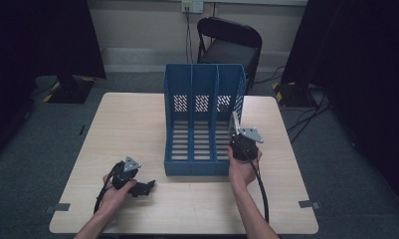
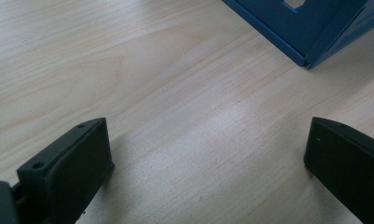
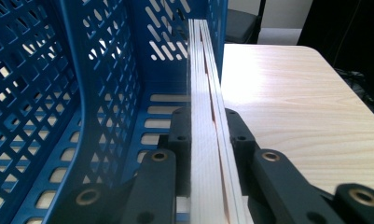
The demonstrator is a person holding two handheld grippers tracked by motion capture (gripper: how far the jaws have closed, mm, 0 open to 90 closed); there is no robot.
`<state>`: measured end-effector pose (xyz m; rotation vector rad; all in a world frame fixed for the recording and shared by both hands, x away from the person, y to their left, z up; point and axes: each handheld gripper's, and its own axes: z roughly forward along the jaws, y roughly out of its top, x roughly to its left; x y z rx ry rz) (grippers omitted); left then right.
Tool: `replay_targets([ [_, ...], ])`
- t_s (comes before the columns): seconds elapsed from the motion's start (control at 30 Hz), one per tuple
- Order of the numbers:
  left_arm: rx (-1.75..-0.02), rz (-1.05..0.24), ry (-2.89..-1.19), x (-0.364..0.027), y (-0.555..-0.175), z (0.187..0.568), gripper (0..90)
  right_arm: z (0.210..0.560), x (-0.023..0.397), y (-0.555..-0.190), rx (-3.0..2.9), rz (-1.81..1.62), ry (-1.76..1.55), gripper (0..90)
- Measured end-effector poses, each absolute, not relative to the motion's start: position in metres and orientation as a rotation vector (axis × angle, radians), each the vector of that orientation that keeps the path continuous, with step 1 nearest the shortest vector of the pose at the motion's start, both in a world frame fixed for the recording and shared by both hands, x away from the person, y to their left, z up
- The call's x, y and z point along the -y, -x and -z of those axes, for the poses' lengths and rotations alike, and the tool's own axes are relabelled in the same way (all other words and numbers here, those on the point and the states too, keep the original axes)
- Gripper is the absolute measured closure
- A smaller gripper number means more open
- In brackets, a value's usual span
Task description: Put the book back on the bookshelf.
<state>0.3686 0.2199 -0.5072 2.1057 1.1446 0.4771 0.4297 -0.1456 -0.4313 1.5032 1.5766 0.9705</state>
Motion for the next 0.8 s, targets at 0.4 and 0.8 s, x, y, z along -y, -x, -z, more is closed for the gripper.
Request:
replay_targets([
  [0.4,-1.143,-0.477,-2.107,-0.2198,-0.3684,0.5072,0.1,0.4286,0.1410,-0.4318,-1.564,-0.913,-1.521,75.5],
  [0.8,-1.145,-0.476,-2.109,-0.2197,-0.3681,0.5070,0.1,0.4214,0.1386,-0.4310,-1.561,-0.902,-1.466,75.9],
])
